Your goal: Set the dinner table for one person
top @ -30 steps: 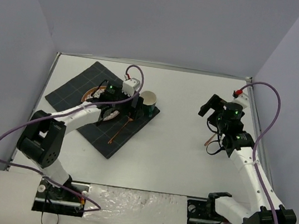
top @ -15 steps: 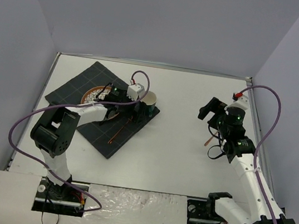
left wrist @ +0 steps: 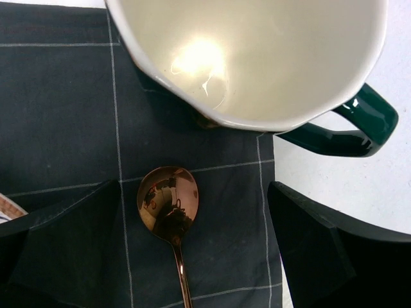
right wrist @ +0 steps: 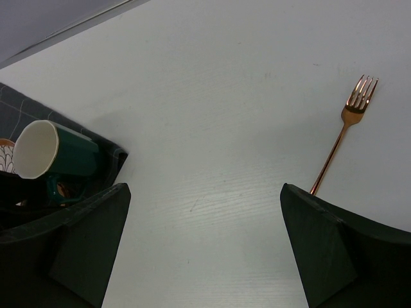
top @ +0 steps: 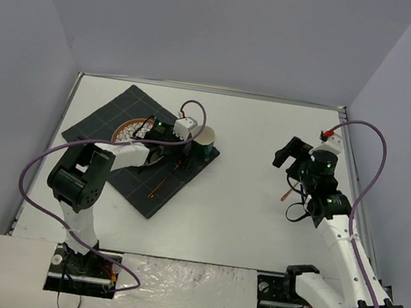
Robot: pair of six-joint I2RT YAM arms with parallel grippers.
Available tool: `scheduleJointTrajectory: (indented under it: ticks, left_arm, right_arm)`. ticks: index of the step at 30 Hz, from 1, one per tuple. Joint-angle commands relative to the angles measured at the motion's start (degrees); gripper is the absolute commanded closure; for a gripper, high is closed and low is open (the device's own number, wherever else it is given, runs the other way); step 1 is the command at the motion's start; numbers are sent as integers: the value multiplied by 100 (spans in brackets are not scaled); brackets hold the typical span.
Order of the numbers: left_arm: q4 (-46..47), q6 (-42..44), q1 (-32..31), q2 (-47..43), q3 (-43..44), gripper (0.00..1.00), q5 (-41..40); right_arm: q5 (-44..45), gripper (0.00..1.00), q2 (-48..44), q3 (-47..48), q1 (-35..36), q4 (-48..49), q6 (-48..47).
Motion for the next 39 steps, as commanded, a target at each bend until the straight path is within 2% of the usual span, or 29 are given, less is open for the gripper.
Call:
scheduleJointTrajectory:
  ticks: [1, 39]
  left_arm:
    - [201, 119, 22, -80, 318, 3, -34]
    - [-60, 101, -174, 54, 448, 3, 386]
  right_arm:
    - [-38, 0, -169, -18, -44, 440, -54]
    - [-240, 1, -232, -128, -117, 458, 16]
